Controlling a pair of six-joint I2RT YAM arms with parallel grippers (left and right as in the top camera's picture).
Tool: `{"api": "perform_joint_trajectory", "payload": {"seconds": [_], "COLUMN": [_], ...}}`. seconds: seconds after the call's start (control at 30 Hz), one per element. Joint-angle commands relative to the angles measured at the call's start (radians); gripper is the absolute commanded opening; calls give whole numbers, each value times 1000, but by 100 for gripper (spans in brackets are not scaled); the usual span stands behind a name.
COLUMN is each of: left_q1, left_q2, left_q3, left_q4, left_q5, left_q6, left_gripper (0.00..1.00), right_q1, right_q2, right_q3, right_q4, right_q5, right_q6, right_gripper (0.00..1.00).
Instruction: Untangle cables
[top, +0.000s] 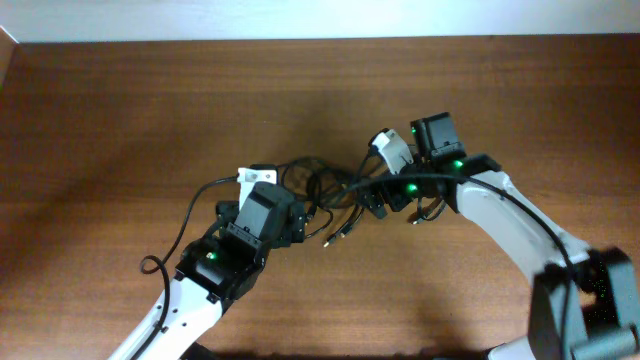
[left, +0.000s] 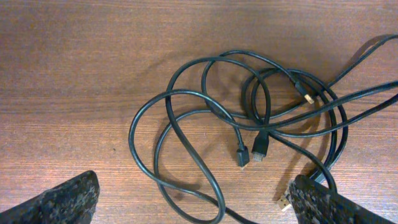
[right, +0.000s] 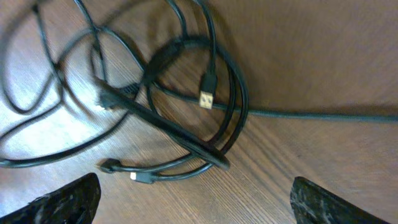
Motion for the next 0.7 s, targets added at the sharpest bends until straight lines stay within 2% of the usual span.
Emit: {"api": "perform_joint_trajectory", "payload": {"seconds": [0.0, 0.03, 0.1, 0.13, 0.17, 0.2, 0.4, 0.43, 0.53, 0.67], "left_q1": [-1, -1, -1, -1, -1, -1, -1, -1, -1, -1], "left_q2": [-7, -7, -7, -7, -7, -7, -7, -7, -7, -7], "left_q3": [0, 0, 0, 0, 0, 0, 0, 0, 0, 0], "left_q4": [3, 3, 3, 3, 3, 3, 3, 3, 3, 3], "left_q5": [5, 5, 4, 4, 4, 5, 4, 4, 4, 5], "left_q6": [2, 2, 2, 2, 2, 2, 2, 2, 2, 2], "left_gripper": [99, 99, 99, 99, 99, 99, 99, 99, 99, 99], "right_q1": [6, 6, 7, 7, 7, 7, 5, 4, -71, -163], "right_q2": [94, 108, 109, 109, 109, 109, 102, 89, 24, -171], "right_q3": [-11, -11, -11, -11, -11, -11, -9, 10, 123, 347], "right_q4": [32, 32, 49, 71, 80, 80, 95, 96, -12, -233], "right_q5": [-50, -87, -115, -143, -163, -183, -226, -230, -215, -243], "right_q6": [-10, -11, -10, -10, -10, -10, -5, 40, 99, 133], "right_gripper": [93, 93, 70, 53, 32, 4, 4, 4, 4, 4]}}
